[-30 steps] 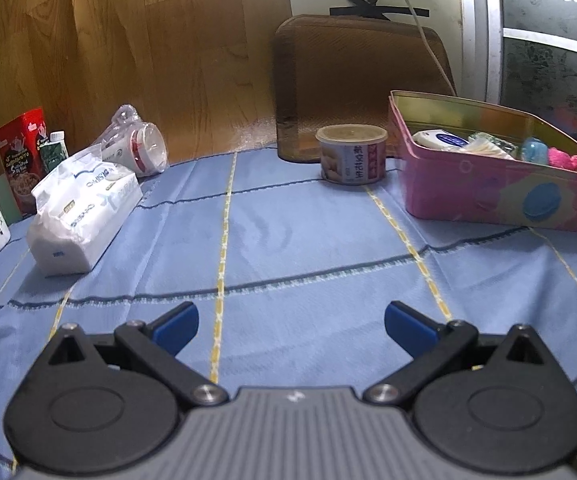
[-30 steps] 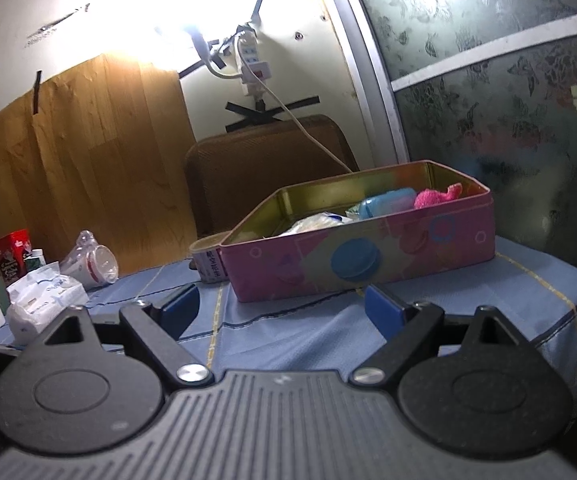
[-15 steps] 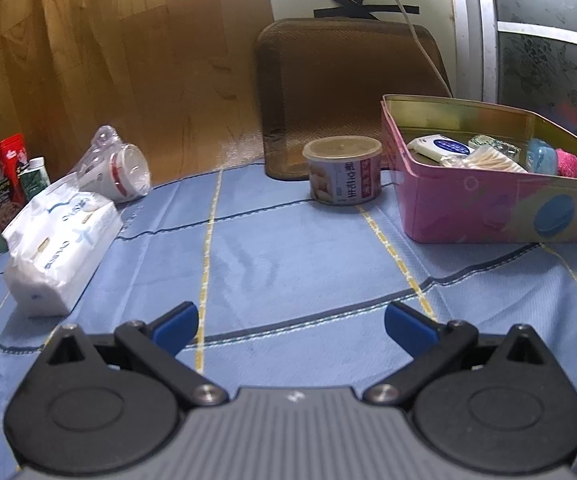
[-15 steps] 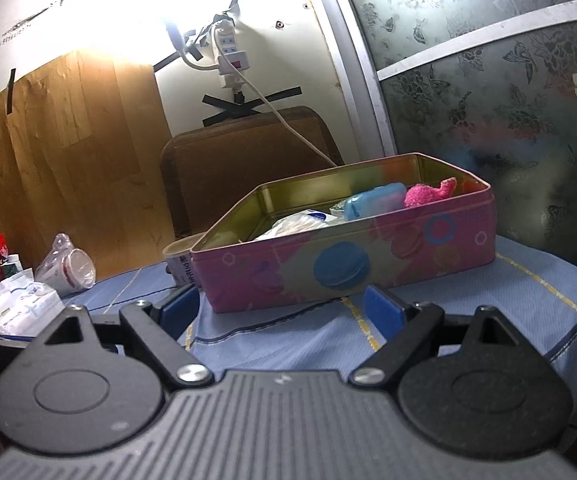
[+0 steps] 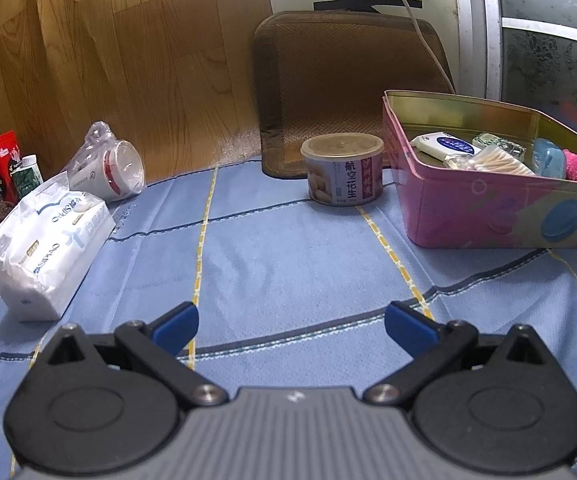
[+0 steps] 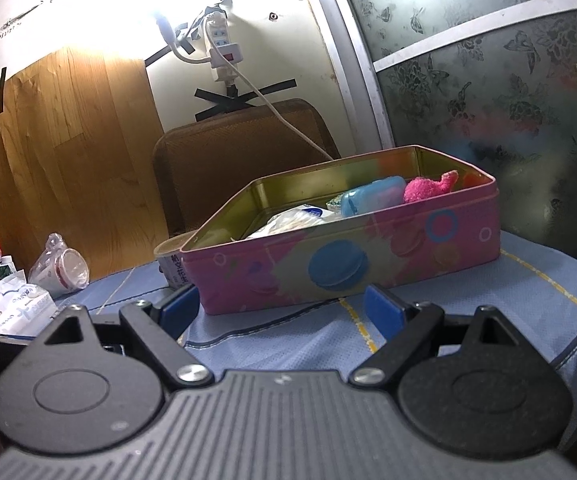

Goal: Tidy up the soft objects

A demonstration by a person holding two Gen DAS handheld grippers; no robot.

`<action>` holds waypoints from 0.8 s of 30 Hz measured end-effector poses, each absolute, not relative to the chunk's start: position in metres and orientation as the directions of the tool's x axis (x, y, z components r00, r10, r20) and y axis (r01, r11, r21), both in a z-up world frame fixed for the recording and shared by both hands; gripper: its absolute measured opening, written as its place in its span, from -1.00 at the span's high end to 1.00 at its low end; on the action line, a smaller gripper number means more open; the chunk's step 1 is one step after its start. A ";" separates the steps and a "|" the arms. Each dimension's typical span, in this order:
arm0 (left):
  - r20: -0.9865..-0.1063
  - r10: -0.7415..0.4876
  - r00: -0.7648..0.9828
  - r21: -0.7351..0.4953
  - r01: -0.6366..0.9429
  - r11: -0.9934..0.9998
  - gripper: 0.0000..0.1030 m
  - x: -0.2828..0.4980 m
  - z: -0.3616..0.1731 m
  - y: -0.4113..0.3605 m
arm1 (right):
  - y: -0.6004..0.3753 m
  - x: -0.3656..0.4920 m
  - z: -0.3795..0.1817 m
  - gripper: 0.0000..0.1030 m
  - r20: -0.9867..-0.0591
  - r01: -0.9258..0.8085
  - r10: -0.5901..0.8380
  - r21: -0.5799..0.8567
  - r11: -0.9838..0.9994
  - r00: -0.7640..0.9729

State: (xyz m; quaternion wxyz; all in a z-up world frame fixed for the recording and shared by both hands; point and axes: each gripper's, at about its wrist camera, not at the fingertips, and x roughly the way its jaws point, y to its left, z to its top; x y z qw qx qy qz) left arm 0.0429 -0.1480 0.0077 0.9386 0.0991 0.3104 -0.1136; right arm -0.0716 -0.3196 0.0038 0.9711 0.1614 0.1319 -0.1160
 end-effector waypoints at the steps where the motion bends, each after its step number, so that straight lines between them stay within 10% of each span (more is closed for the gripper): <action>1: -0.605 -0.151 0.782 0.116 0.273 0.955 -0.99 0.043 0.008 -0.148 | -0.320 -0.072 0.004 -0.78 -0.294 0.269 -0.183 0.284 0.920 0.938; 24: -0.566 -0.195 0.801 0.092 0.297 0.950 -0.99 0.046 0.025 -0.154 | -0.321 -0.064 0.015 -0.78 -0.296 0.227 -0.144 0.269 0.936 0.944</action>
